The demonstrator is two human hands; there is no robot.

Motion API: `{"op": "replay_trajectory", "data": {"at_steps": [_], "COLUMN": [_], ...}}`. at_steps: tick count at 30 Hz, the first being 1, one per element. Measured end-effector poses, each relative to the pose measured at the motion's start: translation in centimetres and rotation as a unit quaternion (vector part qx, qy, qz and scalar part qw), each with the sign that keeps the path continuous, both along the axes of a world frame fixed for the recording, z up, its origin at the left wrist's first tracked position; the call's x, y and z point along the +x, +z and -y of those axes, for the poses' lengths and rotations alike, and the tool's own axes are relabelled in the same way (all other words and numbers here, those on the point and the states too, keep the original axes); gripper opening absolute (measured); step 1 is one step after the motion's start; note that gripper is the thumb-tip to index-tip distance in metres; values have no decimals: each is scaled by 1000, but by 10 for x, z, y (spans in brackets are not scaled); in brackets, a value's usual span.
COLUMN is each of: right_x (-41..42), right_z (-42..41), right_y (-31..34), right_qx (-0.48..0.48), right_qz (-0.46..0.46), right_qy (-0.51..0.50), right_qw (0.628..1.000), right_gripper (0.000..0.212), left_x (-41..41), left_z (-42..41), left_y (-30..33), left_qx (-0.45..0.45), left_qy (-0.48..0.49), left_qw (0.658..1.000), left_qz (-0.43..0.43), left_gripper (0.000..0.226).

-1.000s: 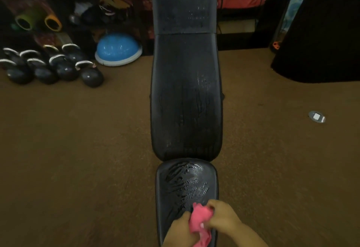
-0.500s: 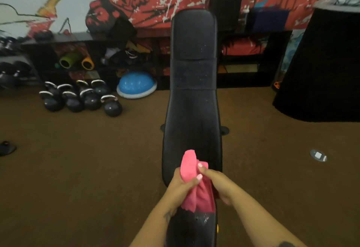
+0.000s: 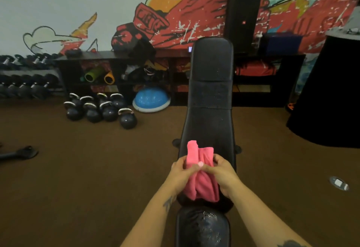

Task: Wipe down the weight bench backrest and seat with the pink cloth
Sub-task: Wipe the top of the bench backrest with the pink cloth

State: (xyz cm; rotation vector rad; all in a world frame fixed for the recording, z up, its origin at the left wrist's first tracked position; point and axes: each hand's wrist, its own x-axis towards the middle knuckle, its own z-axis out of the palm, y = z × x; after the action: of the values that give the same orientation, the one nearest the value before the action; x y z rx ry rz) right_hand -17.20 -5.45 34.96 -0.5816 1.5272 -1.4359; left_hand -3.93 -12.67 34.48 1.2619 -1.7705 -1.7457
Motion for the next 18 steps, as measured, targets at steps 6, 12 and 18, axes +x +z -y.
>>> {"op": "replay_trajectory", "data": {"at_steps": [6, 12, 18], "right_x": [19, 47, 68], "right_z": [41, 85, 128], "right_y": [13, 19, 55], "right_qx": [-4, 44, -50], "right_qz": [30, -31, -253], "right_qy": [-62, -102, 26], "right_qw": [998, 993, 966], "right_gripper": [40, 67, 90], "left_x": [29, 67, 89], "left_z": [43, 112, 167], "left_y": [27, 47, 85], "left_qx": [-38, 39, -11], "left_qy": [-5, 4, -176], "left_qw": [999, 999, 980], "left_qz": [5, -30, 89], "left_gripper": [39, 33, 30]}}
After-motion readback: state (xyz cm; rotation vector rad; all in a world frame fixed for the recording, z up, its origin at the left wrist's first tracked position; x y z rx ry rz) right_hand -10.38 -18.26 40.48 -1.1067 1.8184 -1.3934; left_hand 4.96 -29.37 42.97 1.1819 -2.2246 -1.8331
